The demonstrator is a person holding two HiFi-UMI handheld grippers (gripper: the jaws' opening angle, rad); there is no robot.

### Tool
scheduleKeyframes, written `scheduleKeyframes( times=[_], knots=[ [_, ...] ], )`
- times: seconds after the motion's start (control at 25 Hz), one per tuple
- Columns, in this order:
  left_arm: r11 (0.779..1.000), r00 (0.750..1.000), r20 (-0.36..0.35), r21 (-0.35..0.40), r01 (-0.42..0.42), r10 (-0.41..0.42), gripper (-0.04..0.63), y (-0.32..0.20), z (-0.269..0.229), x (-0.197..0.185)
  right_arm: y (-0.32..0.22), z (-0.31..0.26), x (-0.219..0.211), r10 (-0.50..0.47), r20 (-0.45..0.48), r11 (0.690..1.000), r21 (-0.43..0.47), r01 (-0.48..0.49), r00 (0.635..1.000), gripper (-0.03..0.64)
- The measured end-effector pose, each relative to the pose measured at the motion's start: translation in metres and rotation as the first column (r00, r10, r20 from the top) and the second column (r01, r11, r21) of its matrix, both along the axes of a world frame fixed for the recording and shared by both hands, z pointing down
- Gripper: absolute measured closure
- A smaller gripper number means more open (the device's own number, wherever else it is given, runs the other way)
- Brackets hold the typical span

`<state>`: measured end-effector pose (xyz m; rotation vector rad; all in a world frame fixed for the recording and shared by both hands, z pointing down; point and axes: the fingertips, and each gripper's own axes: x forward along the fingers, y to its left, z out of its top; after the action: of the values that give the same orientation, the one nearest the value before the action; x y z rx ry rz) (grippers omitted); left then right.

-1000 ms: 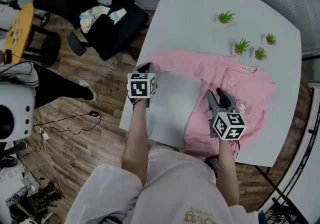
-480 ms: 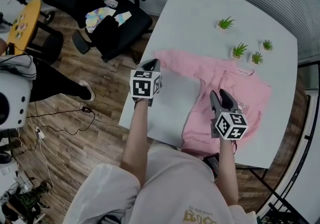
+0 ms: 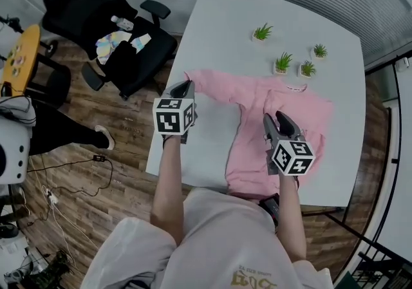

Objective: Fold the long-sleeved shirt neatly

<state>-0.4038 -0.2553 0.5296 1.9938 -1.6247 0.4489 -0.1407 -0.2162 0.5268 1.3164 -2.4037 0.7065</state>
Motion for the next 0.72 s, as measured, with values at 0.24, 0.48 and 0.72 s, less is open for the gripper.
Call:
scheduleKeyframes(
  times=[0.24, 0.48, 0.72],
  knots=[
    [0.999, 0.999, -0.004, 0.03, -0.042, 0.042, 0.583, -0.004, -0.019, 0.022, 0.002, -0.004, 0.021, 0.049, 0.019, 0.999, 0.001, -0.049, 0.999, 0.436],
    [0.995, 0.996, 0.019, 0.037, -0.09, 0.089, 0.583, -0.003, -0.032, 0.046, 0.008, -0.009, 0.045, 0.087, 0.026, 0.996, 0.003, -0.087, 0.996, 0.436],
    [0.988, 0.989, 0.039, 0.057, -0.143, 0.141, 0.583, -0.004, -0.043, 0.076, 0.013, -0.011, 0.072, 0.12, 0.026, 0.993, 0.006, -0.12, 0.992, 0.436]
  ],
)
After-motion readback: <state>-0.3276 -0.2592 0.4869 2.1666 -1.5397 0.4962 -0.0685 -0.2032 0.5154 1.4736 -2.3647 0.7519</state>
